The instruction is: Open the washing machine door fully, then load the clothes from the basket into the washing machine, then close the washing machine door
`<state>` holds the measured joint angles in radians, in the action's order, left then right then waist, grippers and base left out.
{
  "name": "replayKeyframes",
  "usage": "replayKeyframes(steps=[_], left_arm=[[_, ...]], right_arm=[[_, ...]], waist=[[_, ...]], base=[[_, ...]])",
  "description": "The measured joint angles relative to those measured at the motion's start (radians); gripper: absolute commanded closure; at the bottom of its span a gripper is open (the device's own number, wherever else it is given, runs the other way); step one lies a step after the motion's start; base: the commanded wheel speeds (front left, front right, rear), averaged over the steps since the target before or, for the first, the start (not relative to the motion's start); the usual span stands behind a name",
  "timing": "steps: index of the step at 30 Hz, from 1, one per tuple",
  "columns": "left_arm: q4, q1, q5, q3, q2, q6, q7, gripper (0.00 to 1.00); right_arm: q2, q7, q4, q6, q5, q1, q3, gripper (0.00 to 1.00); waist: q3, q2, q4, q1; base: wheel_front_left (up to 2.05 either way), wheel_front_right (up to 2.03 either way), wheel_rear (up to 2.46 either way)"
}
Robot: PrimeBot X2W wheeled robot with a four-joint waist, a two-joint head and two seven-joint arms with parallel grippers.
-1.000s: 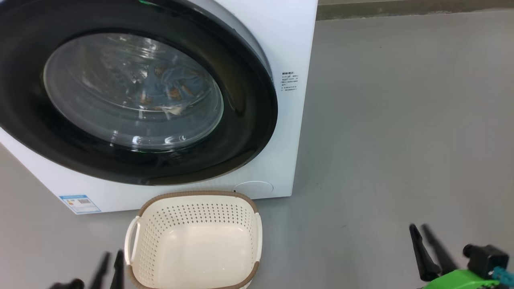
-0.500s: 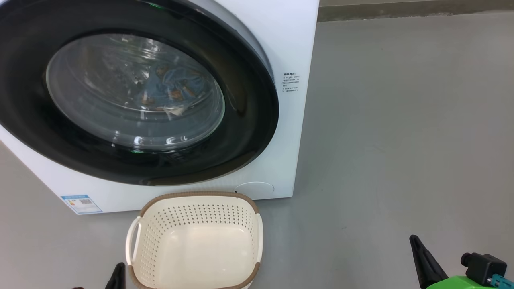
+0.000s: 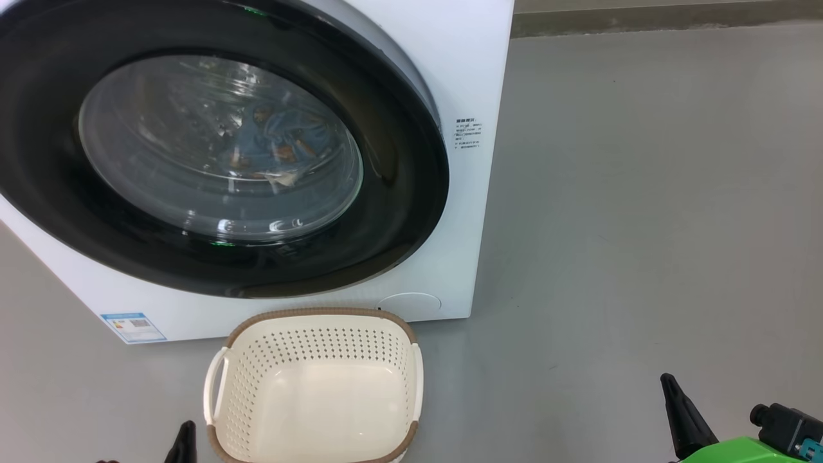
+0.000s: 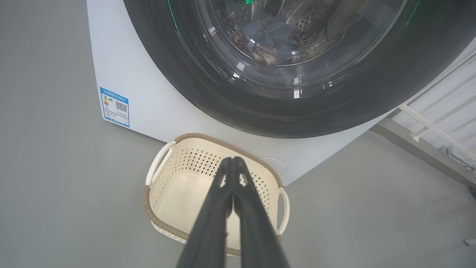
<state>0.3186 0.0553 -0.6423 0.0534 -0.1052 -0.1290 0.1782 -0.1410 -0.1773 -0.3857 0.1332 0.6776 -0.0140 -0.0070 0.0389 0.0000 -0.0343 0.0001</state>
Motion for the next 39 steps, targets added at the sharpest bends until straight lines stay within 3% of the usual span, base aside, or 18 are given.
replayKeyframes(steps=[39], left_arm=[[-0.017, -0.04, -0.375, -0.051, 0.026, 0.0, -0.11, 1.0]], right_arm=[[0.04, 0.11, 0.043, 0.0, 0.353, -0.009, -0.047, 1.0]], waist=[[-0.014, 0.0, 0.013, 0.0]], base=[[0.0, 0.0, 0.0]])
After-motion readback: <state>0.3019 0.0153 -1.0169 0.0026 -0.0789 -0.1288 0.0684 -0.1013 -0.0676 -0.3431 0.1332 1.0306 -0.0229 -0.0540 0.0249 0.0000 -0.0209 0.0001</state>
